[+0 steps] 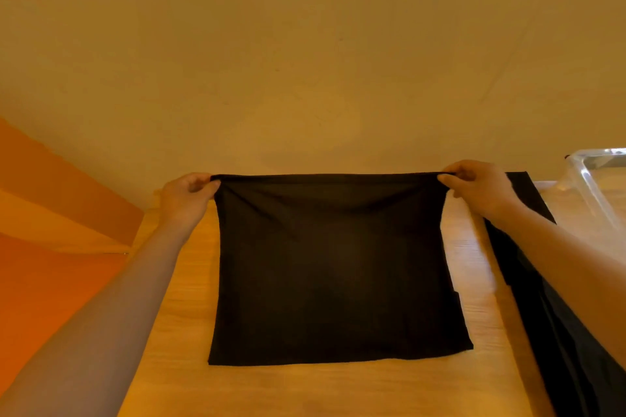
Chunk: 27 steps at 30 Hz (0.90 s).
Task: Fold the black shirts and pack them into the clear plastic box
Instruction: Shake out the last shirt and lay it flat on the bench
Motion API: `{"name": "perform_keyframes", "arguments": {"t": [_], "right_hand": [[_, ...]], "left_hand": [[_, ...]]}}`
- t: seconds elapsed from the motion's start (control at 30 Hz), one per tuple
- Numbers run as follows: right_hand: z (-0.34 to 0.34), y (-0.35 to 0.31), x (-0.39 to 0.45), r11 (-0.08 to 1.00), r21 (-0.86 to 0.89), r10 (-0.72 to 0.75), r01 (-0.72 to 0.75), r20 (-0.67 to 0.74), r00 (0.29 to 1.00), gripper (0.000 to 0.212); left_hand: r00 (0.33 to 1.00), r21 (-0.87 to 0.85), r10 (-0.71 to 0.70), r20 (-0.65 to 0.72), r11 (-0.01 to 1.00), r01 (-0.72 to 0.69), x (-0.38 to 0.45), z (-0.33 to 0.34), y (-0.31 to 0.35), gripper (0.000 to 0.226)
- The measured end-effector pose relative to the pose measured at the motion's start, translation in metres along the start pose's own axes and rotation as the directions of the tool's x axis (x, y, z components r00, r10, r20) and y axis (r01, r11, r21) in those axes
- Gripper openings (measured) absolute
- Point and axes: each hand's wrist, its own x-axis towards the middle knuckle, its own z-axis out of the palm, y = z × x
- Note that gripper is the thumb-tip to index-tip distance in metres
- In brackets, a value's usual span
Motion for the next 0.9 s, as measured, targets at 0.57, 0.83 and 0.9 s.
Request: {"name": "perform_keyframes", "arguments": {"t": [0.57,0.83,0.9], "right_hand": [[0.153,0.032,-0.037,0.701,-0.589,-0.333,0.402,0.228,0.915,0.062],[0.135,0.062,0.000,0.733,-0.659,-0.146,0.171,0.093,0.985,0.072],[0.123,0.072,-0.006,0.744,-0.648,-0.125,0.160,0.101,0.987,0.074]], "left_hand": [[0.856,0.646,0.286,0.432,0.564,-0.514,-0.061,0.147,-0.061,0.068],[0.916,0.762,0.216,0.338,0.508,-0.401,-0.021,0.139,-0.080,0.077],[0.932,0.771,0.221,0.286,0.525,-0.361,-0.024,0.126,-0.092,0.080]]}}
